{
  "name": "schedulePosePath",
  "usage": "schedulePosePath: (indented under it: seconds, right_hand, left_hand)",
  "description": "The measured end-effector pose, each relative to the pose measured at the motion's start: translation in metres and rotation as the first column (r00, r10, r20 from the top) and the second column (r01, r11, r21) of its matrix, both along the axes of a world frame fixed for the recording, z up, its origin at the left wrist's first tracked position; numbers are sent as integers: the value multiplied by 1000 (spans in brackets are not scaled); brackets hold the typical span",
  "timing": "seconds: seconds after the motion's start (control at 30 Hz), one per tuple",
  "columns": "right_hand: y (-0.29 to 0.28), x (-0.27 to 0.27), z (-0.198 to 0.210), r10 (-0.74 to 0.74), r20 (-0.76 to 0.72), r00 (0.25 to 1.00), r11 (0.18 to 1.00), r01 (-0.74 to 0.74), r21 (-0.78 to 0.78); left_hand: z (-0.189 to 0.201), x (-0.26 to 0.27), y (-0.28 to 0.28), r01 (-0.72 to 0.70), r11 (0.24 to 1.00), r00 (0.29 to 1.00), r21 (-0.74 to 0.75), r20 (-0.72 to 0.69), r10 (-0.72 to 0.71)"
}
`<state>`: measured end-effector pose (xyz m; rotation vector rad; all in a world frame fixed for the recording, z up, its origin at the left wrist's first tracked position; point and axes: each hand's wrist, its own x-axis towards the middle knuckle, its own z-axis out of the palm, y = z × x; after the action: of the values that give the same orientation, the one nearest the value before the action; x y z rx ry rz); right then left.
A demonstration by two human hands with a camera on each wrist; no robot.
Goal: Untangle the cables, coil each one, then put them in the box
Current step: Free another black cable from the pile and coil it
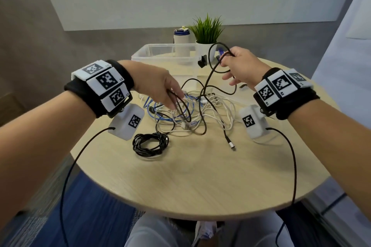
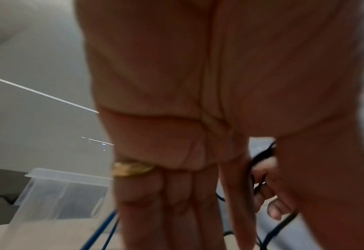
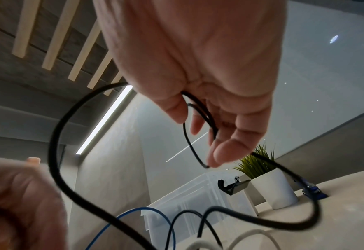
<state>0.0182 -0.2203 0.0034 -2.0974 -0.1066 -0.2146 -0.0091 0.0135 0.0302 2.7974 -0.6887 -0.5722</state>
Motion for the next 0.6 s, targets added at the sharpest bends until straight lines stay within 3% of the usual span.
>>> schedulePosePath:
  seconds: [0.03, 0.1, 0.23, 0.33, 0.43, 0.53, 0.6]
  right_hand:
    - [1, -1, 1, -12, -17, 1000, 999, 11, -37]
    - [3, 0, 3, -37, -53, 998, 996, 33, -82]
    - [11, -3, 7, -29, -54, 998, 981, 18, -195]
    - [17, -5, 7, -7, -48, 999, 969, -5, -248]
    - [19, -6, 2, 39, 11, 999, 998, -39, -53]
    - [18, -14, -1, 7, 163, 987, 993, -27, 119]
    - [20, -20, -2, 40, 174, 984, 956, -88, 280]
  left_hand:
    - [-1, -3, 1, 2, 997, 999, 81, -45, 2]
    - [-3, -4, 3, 2, 999, 998, 50, -68, 2]
    - [-9, -7, -8, 41, 926, 996, -376, 89, -8]
    - [-11, -13, -23, 87, 870, 989, -485, 146, -18]
    - [-10, -15, -32, 73, 773, 986, -630, 161, 37]
    - [-7, -9, -31, -3, 557, 988, -830, 83, 128]
    - [-4, -5, -29, -17, 442, 980, -897, 73, 185]
